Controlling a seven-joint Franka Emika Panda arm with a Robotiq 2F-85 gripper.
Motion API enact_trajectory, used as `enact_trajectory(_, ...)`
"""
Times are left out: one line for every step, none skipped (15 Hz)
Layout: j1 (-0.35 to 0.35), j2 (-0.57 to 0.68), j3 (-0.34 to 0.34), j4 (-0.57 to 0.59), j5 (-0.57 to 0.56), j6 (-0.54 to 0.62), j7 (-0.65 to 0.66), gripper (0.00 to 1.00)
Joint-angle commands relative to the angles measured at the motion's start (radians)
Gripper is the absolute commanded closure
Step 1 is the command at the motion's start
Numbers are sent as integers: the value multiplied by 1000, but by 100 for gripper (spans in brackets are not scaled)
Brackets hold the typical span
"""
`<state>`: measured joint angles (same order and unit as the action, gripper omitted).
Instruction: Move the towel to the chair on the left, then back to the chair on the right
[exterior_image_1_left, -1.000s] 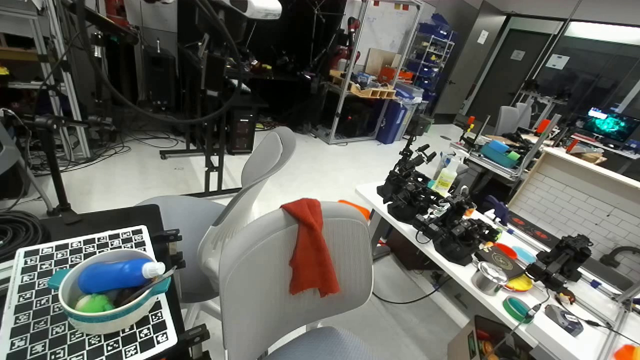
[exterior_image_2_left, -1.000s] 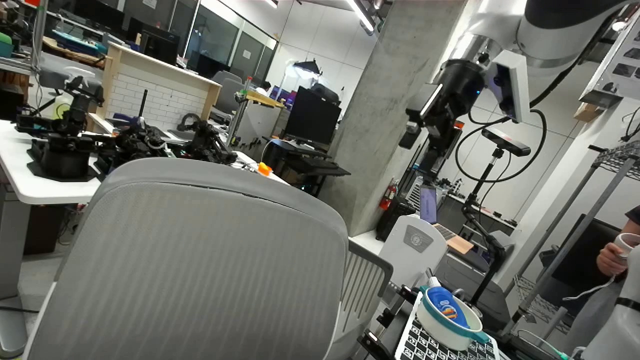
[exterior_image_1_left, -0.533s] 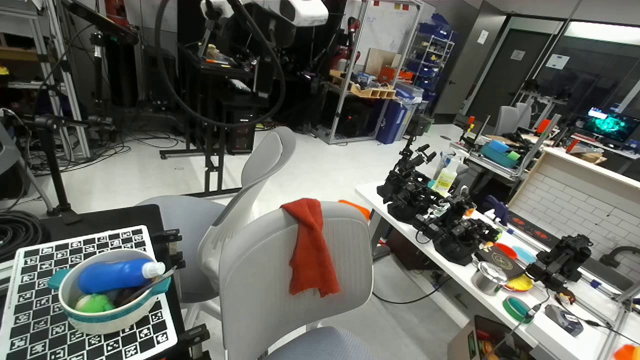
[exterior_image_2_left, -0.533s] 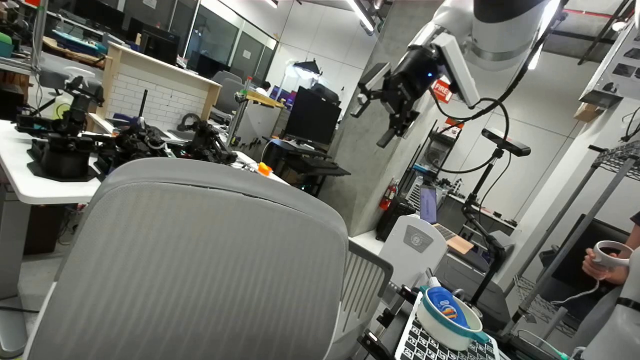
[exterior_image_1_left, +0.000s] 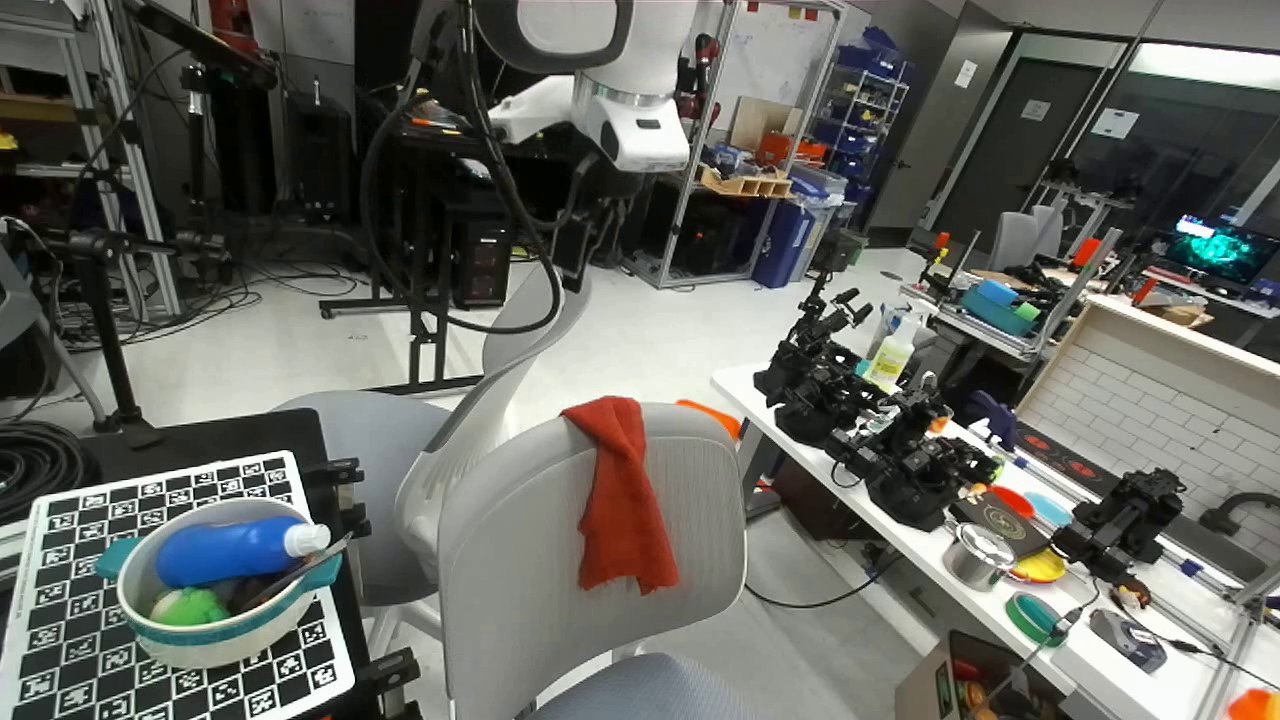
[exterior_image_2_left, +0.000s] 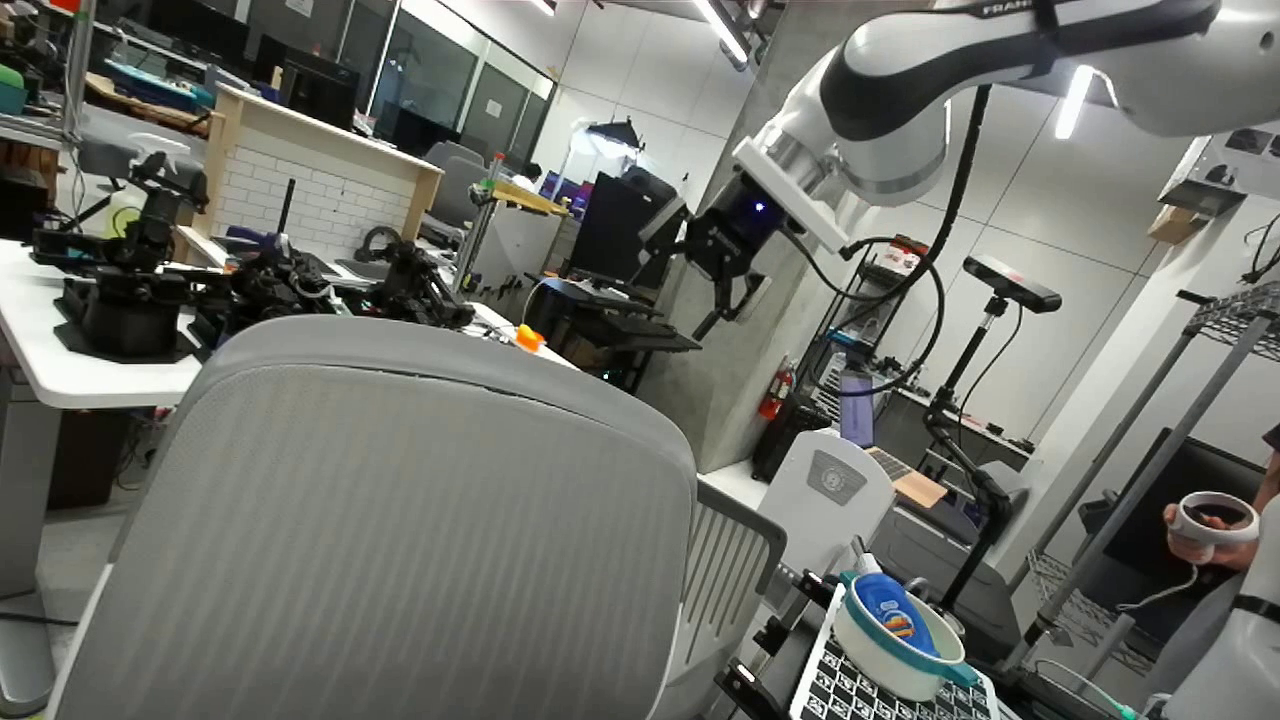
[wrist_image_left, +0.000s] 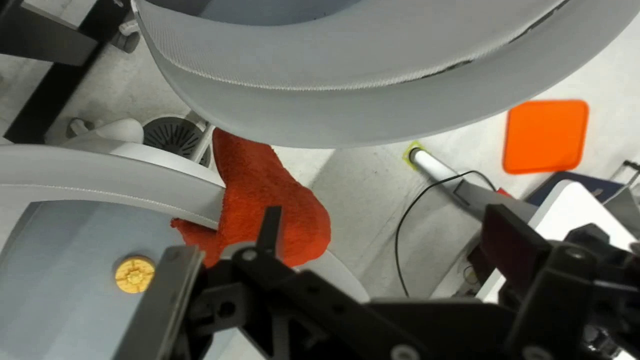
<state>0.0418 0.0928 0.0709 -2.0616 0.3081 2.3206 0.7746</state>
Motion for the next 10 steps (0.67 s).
enact_trajectory(9,29,-40,-5,-80,41,163,0)
enact_trajectory(6,42,-49,-4,-95,46,182,0)
enact_trajectory(2,62,-59,9,-106,35,200,0)
enact_trajectory(-2,77,-68,19,-111,27,211,0)
enact_trajectory(-4,93,-77,26,-113,25,220,0)
enact_trajectory(-6,107,-84,31,-110,25,225,0)
enact_trajectory(-7,127,-91,38,-107,27,228,0)
enact_trajectory(-10,150,-97,49,-105,28,227,0)
enact_trajectory(-11,171,-102,57,-102,31,228,0)
enact_trajectory(-14,194,-106,71,-94,33,219,0)
